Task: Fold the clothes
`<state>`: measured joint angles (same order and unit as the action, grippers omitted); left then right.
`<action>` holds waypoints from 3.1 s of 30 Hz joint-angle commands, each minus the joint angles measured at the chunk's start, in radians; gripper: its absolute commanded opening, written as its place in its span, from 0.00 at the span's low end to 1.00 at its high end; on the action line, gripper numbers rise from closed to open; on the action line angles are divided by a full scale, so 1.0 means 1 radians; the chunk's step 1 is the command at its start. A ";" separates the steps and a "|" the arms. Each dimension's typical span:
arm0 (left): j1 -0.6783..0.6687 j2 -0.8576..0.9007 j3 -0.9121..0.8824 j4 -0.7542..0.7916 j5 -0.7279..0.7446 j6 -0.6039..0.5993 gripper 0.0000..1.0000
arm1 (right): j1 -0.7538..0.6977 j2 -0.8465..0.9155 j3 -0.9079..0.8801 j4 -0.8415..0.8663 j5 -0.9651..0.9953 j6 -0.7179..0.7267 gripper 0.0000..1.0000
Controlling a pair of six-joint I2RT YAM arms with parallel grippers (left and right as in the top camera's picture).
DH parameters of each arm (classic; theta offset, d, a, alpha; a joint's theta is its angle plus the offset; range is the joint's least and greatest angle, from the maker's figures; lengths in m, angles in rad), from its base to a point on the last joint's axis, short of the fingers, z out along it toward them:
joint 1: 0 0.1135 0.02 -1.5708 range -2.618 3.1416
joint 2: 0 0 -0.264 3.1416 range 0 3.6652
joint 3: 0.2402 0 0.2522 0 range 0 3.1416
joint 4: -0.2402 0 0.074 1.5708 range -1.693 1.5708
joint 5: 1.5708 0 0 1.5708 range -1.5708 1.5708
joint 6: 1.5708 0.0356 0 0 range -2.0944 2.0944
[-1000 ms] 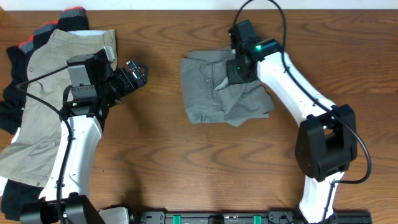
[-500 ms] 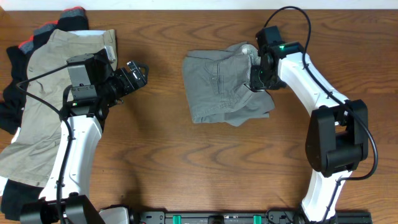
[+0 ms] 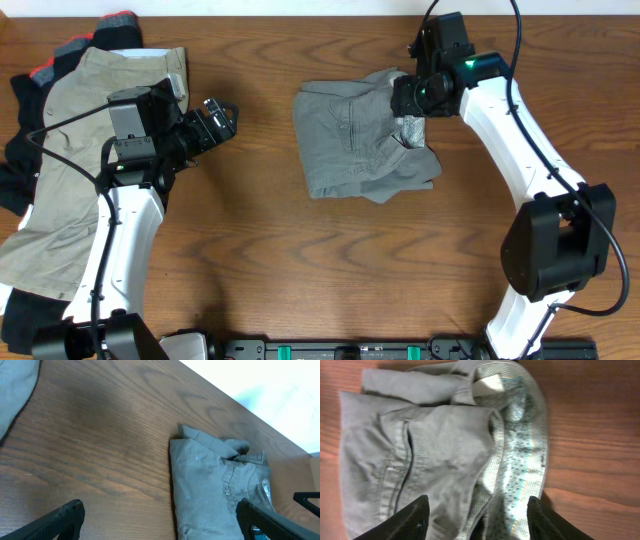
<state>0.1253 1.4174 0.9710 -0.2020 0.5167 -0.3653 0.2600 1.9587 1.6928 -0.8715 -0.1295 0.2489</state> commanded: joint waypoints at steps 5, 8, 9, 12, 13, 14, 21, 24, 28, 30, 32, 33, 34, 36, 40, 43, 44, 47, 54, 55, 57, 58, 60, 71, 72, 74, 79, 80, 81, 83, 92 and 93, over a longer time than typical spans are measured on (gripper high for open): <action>0.002 -0.005 -0.004 0.001 -0.005 0.014 0.98 | 0.077 0.054 0.001 -0.054 -0.040 -0.038 0.58; 0.002 -0.005 -0.004 0.001 -0.005 0.014 0.98 | 0.097 0.073 -0.002 -0.072 -0.040 -0.042 0.52; 0.002 -0.005 -0.004 0.001 -0.005 0.014 0.98 | 0.101 0.081 -0.002 -0.074 -0.039 -0.043 0.47; 0.002 -0.005 -0.004 0.000 -0.005 0.014 0.98 | 0.105 0.087 -0.002 -0.089 -0.029 -0.045 0.13; 0.002 -0.005 -0.004 0.000 -0.005 0.014 0.98 | 0.105 0.087 -0.002 -0.095 -0.016 -0.043 0.05; 0.002 -0.005 -0.004 0.000 -0.005 0.014 0.98 | 0.100 0.087 -0.002 -0.103 0.000 -0.031 0.01; 0.002 -0.005 -0.004 0.000 -0.005 0.014 0.98 | 0.050 0.089 -0.037 -0.125 0.071 0.009 0.01; 0.002 -0.005 -0.004 0.000 -0.005 0.014 0.98 | 0.035 0.089 -0.103 -0.081 0.071 0.019 0.01; 0.002 -0.005 -0.004 0.000 -0.005 0.014 0.98 | 0.024 0.089 -0.203 -0.007 0.063 0.043 0.01; 0.002 -0.005 -0.004 0.000 -0.005 0.014 0.98 | 0.019 0.089 -0.232 0.012 0.050 0.042 0.01; 0.002 -0.005 -0.004 0.000 -0.005 0.014 0.98 | 0.017 0.089 -0.234 0.015 0.050 0.042 0.01; 0.002 -0.005 -0.004 0.000 -0.005 0.014 0.98 | 0.016 0.087 -0.233 0.020 0.050 0.042 0.01; 0.002 -0.005 -0.004 0.000 -0.005 0.014 0.98 | 0.016 0.082 -0.231 0.026 0.048 0.041 0.01; 0.002 -0.005 -0.004 0.000 -0.005 0.014 0.98 | 0.015 0.076 -0.214 0.031 0.032 0.023 0.01; 0.002 -0.005 -0.004 0.000 -0.005 0.014 0.98 | 0.006 0.059 -0.147 0.019 0.024 0.015 0.34; 0.002 -0.005 -0.004 -0.001 -0.009 0.018 0.98 | -0.019 0.047 -0.113 0.015 0.018 0.006 0.59; 0.002 -0.005 -0.004 -0.002 -0.012 0.017 0.98 | -0.033 0.047 -0.101 0.014 0.001 -0.014 0.64; 0.002 -0.005 -0.004 -0.006 -0.013 0.018 0.98 | -0.079 0.050 -0.094 0.020 -0.058 -0.080 0.80; 0.002 -0.005 -0.004 -0.005 -0.013 0.018 0.98 | -0.163 0.108 -0.100 0.038 -0.204 -0.289 0.85; 0.002 -0.005 -0.004 -0.005 -0.013 0.017 0.98 | -0.167 0.124 -0.100 0.040 -0.229 -0.312 0.84; 0.002 -0.005 -0.004 -0.005 -0.013 0.017 0.98 | -0.168 0.153 -0.100 0.048 -0.264 -0.333 0.82; 0.002 -0.005 -0.004 -0.006 -0.013 0.017 0.98 | -0.167 0.165 -0.100 0.052 -0.285 -0.342 0.82; 0.002 -0.005 -0.004 -0.006 -0.013 0.017 0.98 | -0.167 0.188 -0.100 0.065 -0.330 -0.345 0.81; 0.002 -0.005 -0.004 -0.006 -0.013 0.018 0.98 | -0.165 0.266 -0.103 0.085 -0.418 -0.344 0.32; 0.002 -0.005 -0.004 -0.006 -0.013 0.018 0.98 | -0.161 0.271 -0.103 0.089 -0.439 -0.344 0.19; 0.002 -0.005 -0.004 -0.006 -0.018 0.017 0.98 | -0.151 0.272 -0.103 0.095 -0.475 -0.344 0.03; 0.002 -0.005 -0.004 -0.006 -0.039 0.017 0.98 | -0.136 0.272 -0.103 0.133 -0.480 -0.278 0.01; 0.002 -0.005 -0.004 -0.006 -0.039 0.017 0.98 | -0.140 0.272 -0.103 0.148 -0.481 -0.255 0.01; 0.002 -0.005 -0.004 -0.006 -0.039 0.017 0.98 | -0.145 0.272 -0.103 0.165 -0.480 -0.232 0.01; 0.002 -0.005 -0.004 -0.006 -0.039 0.017 0.98 | -0.162 0.271 -0.103 0.205 -0.480 -0.182 0.01; 0.002 -0.005 -0.004 -0.001 -0.040 0.017 0.98 | -0.329 0.271 -0.103 0.395 -0.380 0.112 0.01; 0.002 -0.005 -0.004 0.001 -0.039 0.017 0.98 | -0.351 0.271 -0.103 0.409 -0.373 0.126 0.01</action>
<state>0.1253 1.4174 0.9710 -0.2050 0.4896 -0.3649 -0.0101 2.2185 1.5864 -0.4885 -0.5583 0.2409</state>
